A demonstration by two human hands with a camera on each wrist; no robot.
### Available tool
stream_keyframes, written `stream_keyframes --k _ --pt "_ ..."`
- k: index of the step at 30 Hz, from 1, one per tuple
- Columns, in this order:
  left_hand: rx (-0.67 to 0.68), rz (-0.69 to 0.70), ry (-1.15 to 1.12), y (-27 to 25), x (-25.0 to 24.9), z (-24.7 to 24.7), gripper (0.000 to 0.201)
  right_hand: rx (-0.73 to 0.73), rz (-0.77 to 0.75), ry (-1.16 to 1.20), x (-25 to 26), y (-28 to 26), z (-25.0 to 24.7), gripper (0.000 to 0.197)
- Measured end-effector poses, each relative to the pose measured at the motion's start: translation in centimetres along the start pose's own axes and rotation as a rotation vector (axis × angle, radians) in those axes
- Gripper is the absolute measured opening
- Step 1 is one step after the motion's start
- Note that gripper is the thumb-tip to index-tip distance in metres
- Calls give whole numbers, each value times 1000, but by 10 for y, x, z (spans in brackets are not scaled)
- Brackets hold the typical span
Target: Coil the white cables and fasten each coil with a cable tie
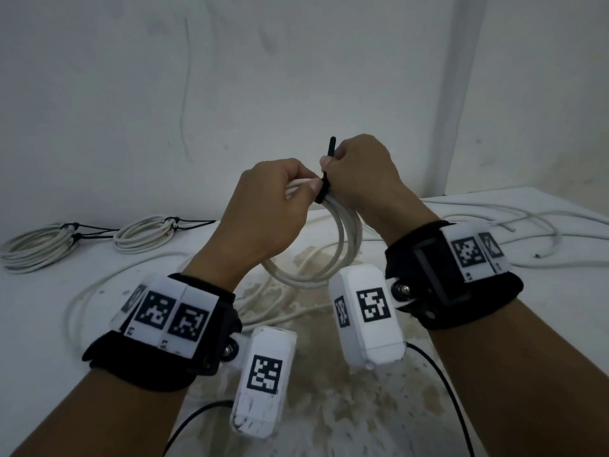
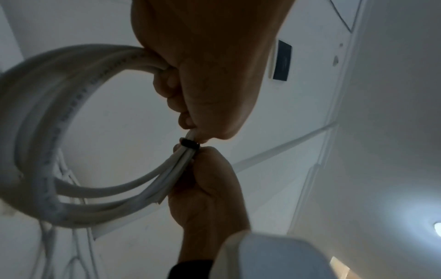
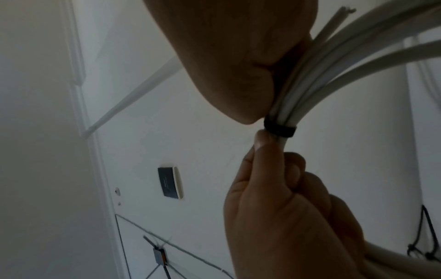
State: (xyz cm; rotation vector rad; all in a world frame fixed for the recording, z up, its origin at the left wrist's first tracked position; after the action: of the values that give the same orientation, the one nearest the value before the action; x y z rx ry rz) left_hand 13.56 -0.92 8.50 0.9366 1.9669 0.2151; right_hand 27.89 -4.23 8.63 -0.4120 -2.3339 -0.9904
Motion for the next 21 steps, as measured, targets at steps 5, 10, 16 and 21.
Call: stream_keyframes --k 5,10,16,21 --pt "-85 -153 -138 7 16 -19 14 92 -28 537 19 -11 8 32" --pt "-66 -284 -258 7 29 -16 8 158 -179 452 42 -14 9 18" --pt "16 -359 -358 4 31 0 12 224 -321 322 42 -11 0 12" --pt "41 -392 -384 1 33 2 11 244 -356 240 42 -10 3 14"
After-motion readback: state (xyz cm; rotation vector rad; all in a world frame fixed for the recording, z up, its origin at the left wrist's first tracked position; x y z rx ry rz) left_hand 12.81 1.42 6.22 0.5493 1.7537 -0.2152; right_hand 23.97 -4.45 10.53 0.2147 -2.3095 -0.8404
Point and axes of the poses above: each hand's wrist, its own y-axis towards the middle knuckle, its own z-axis out of the palm, x = y × z, the point moved 10 cm from there along y, towards the middle knuckle, and after that the axes turned 11 degrees about -z, right-handed, at the moved point
